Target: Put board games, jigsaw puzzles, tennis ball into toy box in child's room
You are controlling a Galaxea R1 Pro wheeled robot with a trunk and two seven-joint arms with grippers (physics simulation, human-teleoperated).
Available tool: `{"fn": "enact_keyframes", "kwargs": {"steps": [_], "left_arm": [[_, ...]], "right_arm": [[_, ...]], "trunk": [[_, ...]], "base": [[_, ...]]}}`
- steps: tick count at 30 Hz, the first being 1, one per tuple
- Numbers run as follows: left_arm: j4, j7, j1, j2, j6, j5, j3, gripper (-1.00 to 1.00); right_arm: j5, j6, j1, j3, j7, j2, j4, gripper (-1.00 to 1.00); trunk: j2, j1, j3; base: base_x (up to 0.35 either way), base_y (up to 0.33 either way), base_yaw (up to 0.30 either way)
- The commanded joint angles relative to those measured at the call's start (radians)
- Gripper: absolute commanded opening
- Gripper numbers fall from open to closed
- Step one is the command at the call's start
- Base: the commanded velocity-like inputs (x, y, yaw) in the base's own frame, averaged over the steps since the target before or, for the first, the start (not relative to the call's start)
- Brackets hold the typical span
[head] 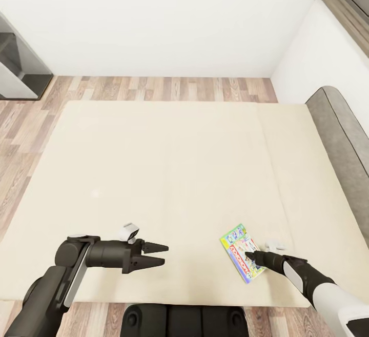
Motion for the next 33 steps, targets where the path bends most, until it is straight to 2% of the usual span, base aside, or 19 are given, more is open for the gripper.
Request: {"fn": "enact_keyframes", "kwargs": {"steps": [1,20,33], "left_arm": [[0.0,-0.001,0.0,0.001,0.011,0.003,-0.001,1.0],[0.0,-0.001,0.0,0.001,0.011,0.003,0.0,1.0],[0.0,-0.001,0.0,0.001,0.011,0.003,0.0,1.0]], "right_arm": [[-0.01,0.005,0.0,0.007,0.001,-0.001,-0.002,1.0],[-0.019,0.017,0.0,0.007,0.006,0.0,-0.003,1.0],[-0.018,0.015,0.0,0.007,0.007,0.001,-0.004,1.0]], "trunk": [[-0.001,0.001,-0.001],[-0.001,0.001,-0.002],[-0.001,0.001,-0.012]], "base": [[0.0,0.0,0.0],[0.0,0.0,0.0],[0.0,0.0,0.0]]}}
